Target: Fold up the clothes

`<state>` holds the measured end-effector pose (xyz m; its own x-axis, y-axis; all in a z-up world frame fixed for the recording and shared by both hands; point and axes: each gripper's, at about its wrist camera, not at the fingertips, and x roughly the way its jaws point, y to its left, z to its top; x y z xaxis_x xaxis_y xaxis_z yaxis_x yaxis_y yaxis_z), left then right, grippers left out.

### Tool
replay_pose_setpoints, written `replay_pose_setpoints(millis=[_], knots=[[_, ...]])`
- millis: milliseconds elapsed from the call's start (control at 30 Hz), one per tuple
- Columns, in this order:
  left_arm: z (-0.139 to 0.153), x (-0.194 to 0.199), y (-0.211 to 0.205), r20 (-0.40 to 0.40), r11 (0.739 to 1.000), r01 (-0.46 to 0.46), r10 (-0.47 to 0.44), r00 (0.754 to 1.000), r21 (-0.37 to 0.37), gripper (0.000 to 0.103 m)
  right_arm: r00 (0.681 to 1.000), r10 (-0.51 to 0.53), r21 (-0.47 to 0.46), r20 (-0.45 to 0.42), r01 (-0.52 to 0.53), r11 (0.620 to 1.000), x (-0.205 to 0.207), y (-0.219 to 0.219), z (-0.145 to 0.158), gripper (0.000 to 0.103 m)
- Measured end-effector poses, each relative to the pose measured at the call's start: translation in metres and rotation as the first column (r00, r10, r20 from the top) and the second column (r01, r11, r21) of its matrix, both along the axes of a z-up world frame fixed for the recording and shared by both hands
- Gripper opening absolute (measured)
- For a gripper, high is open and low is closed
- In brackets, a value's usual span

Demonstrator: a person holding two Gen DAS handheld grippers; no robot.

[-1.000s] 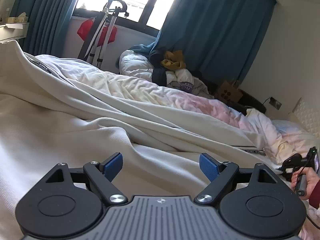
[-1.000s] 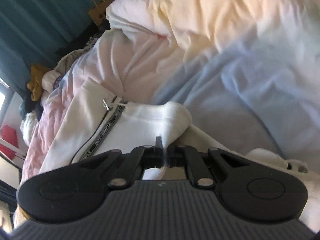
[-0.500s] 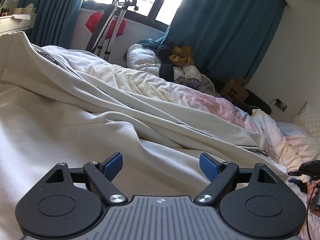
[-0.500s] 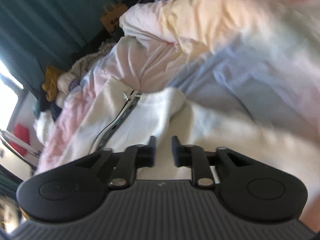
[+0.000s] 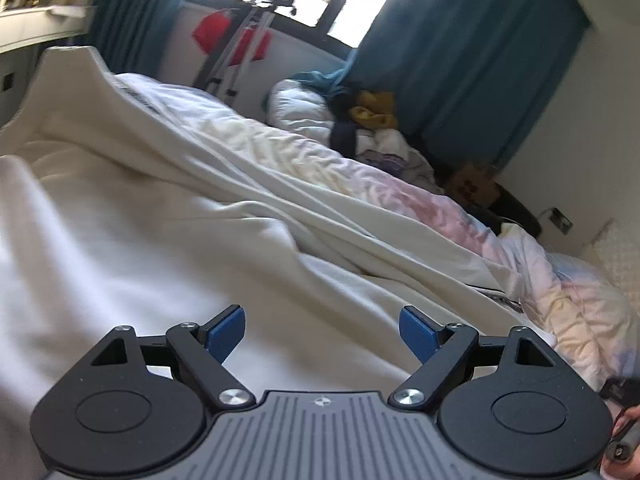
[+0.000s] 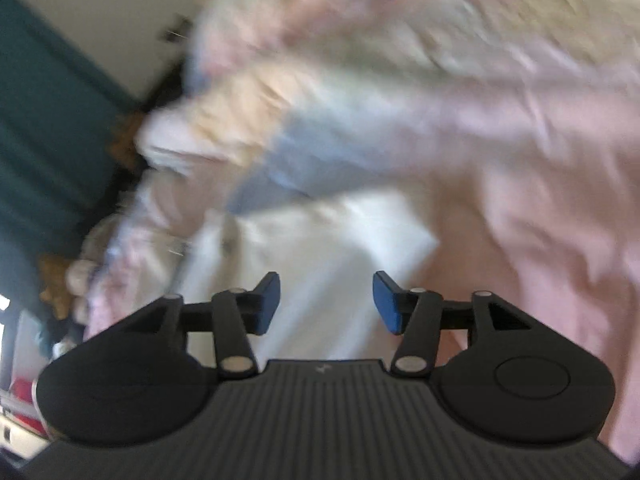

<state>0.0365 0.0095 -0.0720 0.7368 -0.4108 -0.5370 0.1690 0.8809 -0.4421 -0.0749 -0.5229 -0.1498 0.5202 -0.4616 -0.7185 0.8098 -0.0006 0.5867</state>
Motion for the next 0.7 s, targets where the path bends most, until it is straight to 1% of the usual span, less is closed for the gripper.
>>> replay_pose_setpoints(millis=[33, 100, 133, 167, 200, 267, 300, 333, 400, 433, 467, 500, 567, 600, 633, 700], knots=[[0.004, -0.002, 0.007, -0.017, 1.000, -0.020, 0.019, 1.000, -0.006, 0.086, 1.000, -0.009, 0.044, 0.007, 0.009, 0.999, -0.004, -0.005, -0.009, 0.055], [0.012, -0.006, 0.022, -0.055, 0.998, -0.062, 0.061, 0.997, -0.014, 0.086, 0.998, -0.060, 0.083, -0.023, 0.062, 0.995, -0.014, -0.013, -0.020, 0.053], [0.018, -0.007, 0.032, -0.086, 0.995, -0.098, 0.097, 0.992, -0.016, 0.086, 0.996, -0.086, 0.099, -0.018, 0.087, 0.991, -0.019, -0.015, -0.025, 0.053], [0.024, -0.010, 0.044, -0.120, 0.990, -0.139, 0.136, 0.983, -0.016, 0.086, 0.995, -0.096, 0.117, 0.019, 0.093, 0.989, -0.023, -0.017, -0.030, 0.055], [0.030, -0.012, 0.055, -0.154, 0.984, -0.179, 0.174, 0.973, -0.016, 0.086, 0.995, -0.083, 0.117, 0.047, 0.077, 0.990, -0.022, -0.018, -0.032, 0.055], [0.042, -0.020, 0.089, -0.202, 0.965, -0.240, 0.216, 0.955, -0.102, 0.086, 0.996, -0.044, 0.105, 0.082, 0.036, 0.994, -0.016, -0.021, -0.037, 0.055], [0.046, -0.022, 0.103, -0.228, 0.954, -0.270, 0.237, 0.945, -0.128, 0.086, 0.996, -0.022, 0.096, 0.088, 0.013, 0.995, -0.011, -0.024, -0.039, 0.055], [0.049, -0.026, 0.118, -0.255, 0.943, -0.307, 0.268, 0.929, -0.130, 0.086, 0.996, 0.000, 0.087, 0.094, -0.009, 0.996, -0.006, -0.026, -0.041, 0.054], [0.053, -0.033, 0.146, -0.308, 0.916, -0.383, 0.333, 0.891, -0.120, 0.088, 0.997, 0.013, 0.064, 0.076, -0.018, 0.998, 0.002, -0.031, -0.045, 0.054], [0.050, -0.035, 0.158, -0.332, 0.904, -0.411, 0.355, 0.874, -0.114, 0.089, 0.997, 0.013, 0.055, 0.070, -0.017, 0.998, 0.004, -0.033, -0.046, 0.052], [0.047, -0.036, 0.169, -0.355, 0.894, -0.436, 0.375, 0.856, -0.107, 0.090, 0.998, 0.012, 0.046, 0.064, -0.015, 0.999, 0.007, -0.033, -0.047, 0.047], [0.043, -0.038, 0.181, -0.378, 0.883, -0.460, 0.394, 0.838, -0.099, 0.090, 0.998, 0.010, 0.037, 0.058, -0.012, 0.999, 0.008, -0.034, -0.048, 0.035], [0.028, -0.034, 0.195, -0.439, 0.861, -0.494, 0.401, 0.804, -0.119, 0.090, 0.999, 0.009, 0.021, 0.047, -0.010, 1.000, 0.009, -0.035, -0.046, 0.016], [0.020, -0.031, 0.201, -0.470, 0.850, -0.510, 0.400, 0.787, -0.131, 0.090, 0.999, 0.009, 0.014, 0.050, -0.010, 1.000, 0.008, -0.036, -0.044, 0.013], [0.011, -0.029, 0.208, -0.500, 0.838, -0.527, 0.399, 0.769, -0.141, 0.090, 0.998, 0.008, 0.007, 0.060, -0.008, 1.000, 0.007, -0.038, -0.044, 0.012], [-0.002, -0.022, 0.214, -0.523, 0.817, -0.549, 0.394, 0.755, -0.176, 0.089, 0.997, 0.002, -0.024, 0.079, 0.000, 1.000, 0.004, -0.036, -0.038, 0.010]])
